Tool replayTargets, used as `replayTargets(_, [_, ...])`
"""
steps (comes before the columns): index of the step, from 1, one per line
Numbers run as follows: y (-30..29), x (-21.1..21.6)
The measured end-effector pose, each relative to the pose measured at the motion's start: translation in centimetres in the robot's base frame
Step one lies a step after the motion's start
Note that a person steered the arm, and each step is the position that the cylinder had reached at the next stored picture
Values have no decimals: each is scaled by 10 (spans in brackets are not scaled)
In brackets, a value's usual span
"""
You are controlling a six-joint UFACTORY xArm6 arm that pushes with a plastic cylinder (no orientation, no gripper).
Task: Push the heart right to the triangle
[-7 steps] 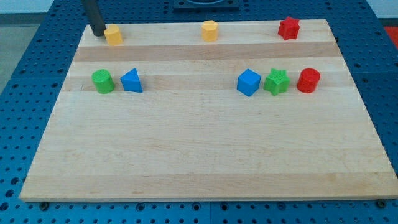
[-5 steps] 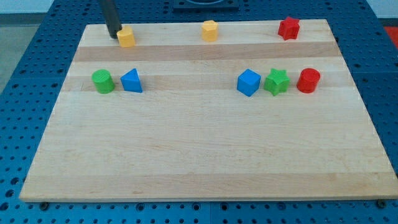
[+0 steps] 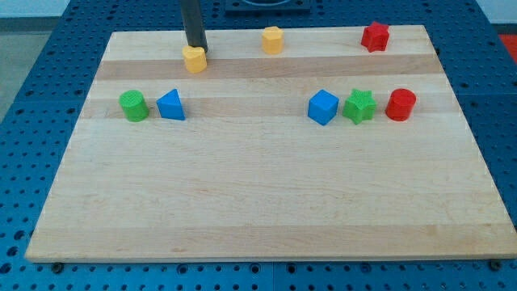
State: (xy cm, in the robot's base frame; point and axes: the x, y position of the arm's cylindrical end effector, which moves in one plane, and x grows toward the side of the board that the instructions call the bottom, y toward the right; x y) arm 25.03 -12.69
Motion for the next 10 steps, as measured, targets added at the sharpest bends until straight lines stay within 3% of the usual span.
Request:
replayTargets(5, [-19, 50])
replayTargets(10, [-59, 69])
